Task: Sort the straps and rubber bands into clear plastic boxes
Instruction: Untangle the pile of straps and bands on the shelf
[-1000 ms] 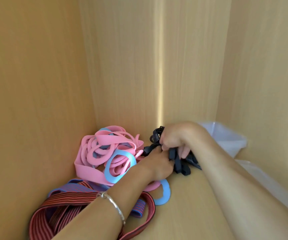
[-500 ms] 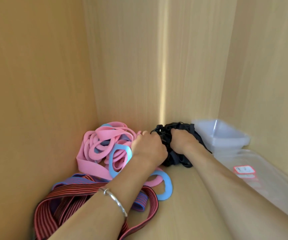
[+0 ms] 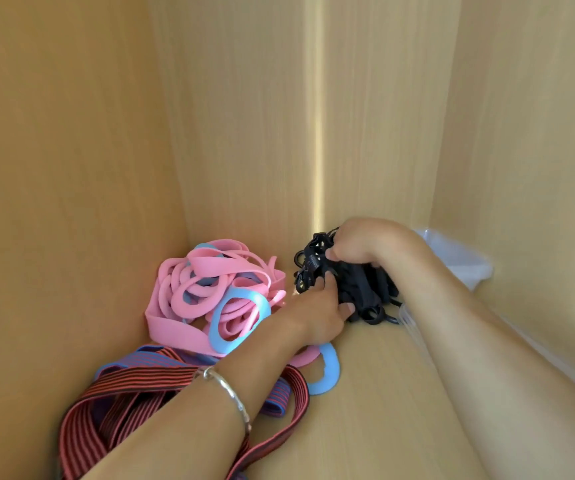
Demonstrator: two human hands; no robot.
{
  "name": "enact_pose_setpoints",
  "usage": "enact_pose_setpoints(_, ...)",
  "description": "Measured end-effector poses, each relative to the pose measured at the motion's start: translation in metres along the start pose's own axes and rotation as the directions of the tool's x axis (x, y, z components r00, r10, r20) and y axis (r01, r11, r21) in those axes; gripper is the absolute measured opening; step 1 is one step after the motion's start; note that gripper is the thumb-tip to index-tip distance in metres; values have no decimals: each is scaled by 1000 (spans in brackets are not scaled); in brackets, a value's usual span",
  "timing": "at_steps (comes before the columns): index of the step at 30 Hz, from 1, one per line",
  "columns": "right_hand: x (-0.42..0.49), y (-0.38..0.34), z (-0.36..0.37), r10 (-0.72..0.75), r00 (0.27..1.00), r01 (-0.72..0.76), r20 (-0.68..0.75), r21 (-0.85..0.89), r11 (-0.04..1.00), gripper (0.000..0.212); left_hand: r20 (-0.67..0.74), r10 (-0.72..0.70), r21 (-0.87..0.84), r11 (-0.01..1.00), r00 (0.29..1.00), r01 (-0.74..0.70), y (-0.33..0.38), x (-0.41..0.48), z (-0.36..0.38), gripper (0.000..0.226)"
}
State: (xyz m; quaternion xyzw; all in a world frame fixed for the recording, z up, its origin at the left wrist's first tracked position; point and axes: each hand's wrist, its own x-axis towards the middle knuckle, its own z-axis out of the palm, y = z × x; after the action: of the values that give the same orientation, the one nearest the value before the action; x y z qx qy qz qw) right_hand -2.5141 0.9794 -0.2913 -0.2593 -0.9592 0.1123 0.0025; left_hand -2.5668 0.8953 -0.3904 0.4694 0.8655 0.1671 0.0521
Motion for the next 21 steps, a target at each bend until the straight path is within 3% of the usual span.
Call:
enact_pose_setpoints(3,-10,-7,-16,-10,1000,10,-6,-18,1000,31,-75,-38,-39,999,996,35,-3,2,-1,55)
enact_pose_setpoints(6,-15,-8,-8,13,983,-23,185,50,998,27,-136,-39,-42,999,990,34,-9,7,3,48)
enact_pose_setpoints(9,-10,-8,11,33,948,-24,317,-31,999,26,-148,-21,-62,998,989,12,-16,12,7,33)
enact_pose_setpoints(13,-6,-11,17,3,963,31,269,-120,992,24,-170,-11,-78,997,985,-2,-18,13,8,30)
enact_pose_setpoints(16,-6,-9,19,-16,968,43,252,-103,994,23,-158,-14,-97,995,987,-1,-17,12,7,37)
enact_pose_setpoints(21,-13,-9,19,-36,971,45,238,-32,998,26,-176,-11,-234,972,984,-31,-4,-4,-11,26)
